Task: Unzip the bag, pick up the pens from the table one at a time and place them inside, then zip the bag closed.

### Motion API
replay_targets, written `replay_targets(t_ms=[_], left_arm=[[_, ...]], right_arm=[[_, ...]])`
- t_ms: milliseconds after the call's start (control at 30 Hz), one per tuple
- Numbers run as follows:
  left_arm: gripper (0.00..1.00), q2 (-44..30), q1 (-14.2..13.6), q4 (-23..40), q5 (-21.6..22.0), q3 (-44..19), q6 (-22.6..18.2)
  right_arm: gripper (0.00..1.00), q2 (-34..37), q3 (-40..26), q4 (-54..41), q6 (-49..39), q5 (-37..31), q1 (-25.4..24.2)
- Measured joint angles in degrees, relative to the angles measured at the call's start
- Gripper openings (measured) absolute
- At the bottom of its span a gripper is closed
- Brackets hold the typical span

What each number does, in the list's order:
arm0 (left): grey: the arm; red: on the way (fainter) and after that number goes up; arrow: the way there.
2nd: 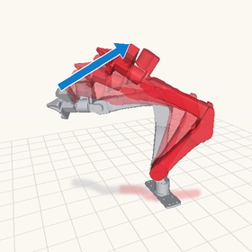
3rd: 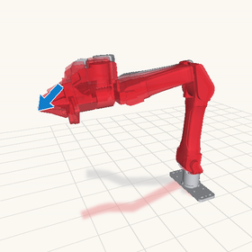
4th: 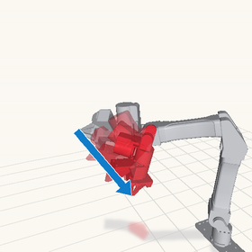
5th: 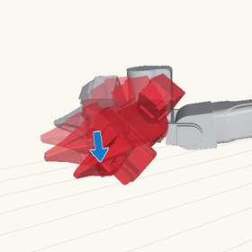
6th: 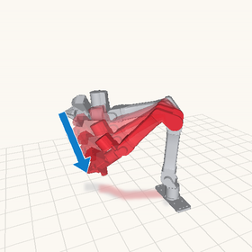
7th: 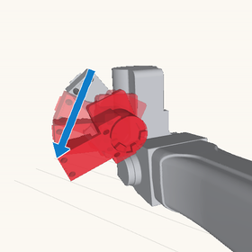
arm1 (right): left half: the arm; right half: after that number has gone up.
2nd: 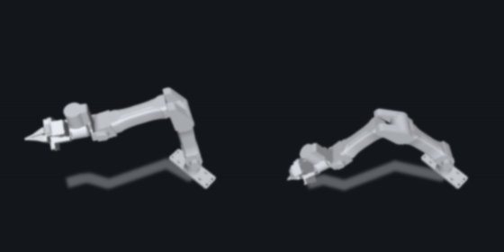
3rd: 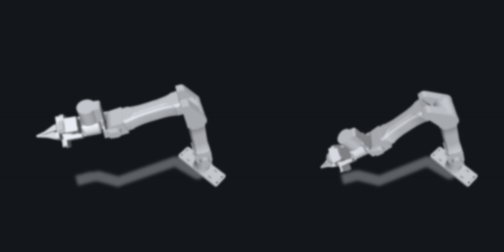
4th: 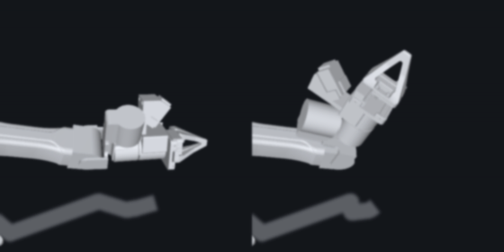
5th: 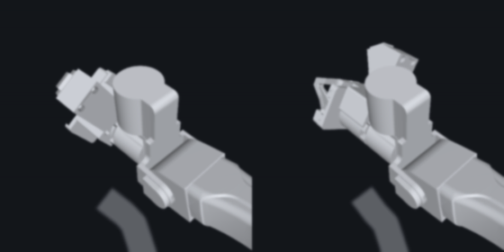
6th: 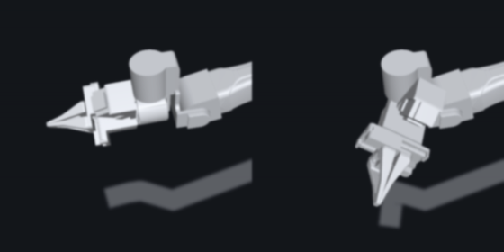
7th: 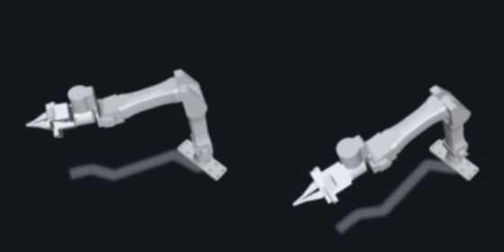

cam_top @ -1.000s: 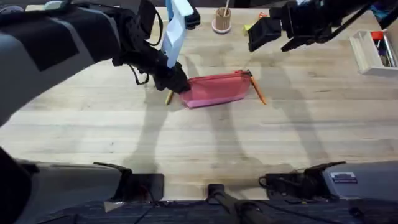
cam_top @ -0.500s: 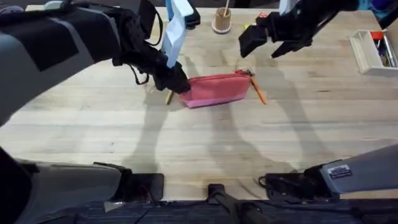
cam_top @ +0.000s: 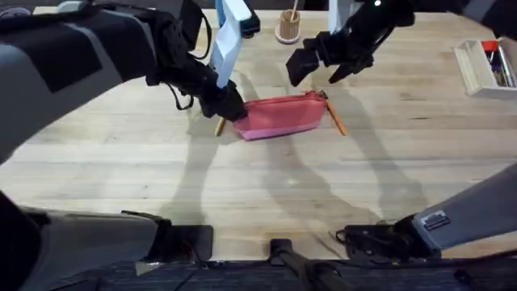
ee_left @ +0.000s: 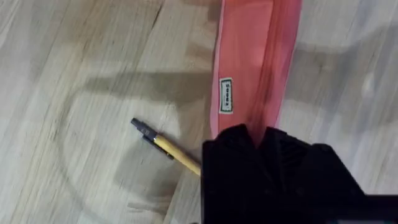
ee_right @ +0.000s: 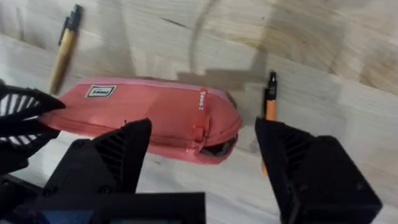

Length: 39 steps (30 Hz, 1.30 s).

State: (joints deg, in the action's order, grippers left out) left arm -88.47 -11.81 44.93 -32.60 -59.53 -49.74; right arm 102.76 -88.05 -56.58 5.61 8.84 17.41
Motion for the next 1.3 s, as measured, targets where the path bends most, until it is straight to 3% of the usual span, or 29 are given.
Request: replay_targets(t_ms=[300,467,1300], left_arm=[[0.042,0.0,0.0,0.0,0.0,0.0,0.0],[0.042,0.0,0.0,0.0,0.0,0.0,0.0],[0.042,0.0,0.0,0.0,0.0,0.0,0.0]], right_arm=[[0.993,4.1,0.0,0.0,0.0,0.0,0.3],[0.910,4.5,0.0,0.0,0.2,0.0,0.5],[0.037,4.5,0.0,-1.6,0.4,1.1,0.7]])
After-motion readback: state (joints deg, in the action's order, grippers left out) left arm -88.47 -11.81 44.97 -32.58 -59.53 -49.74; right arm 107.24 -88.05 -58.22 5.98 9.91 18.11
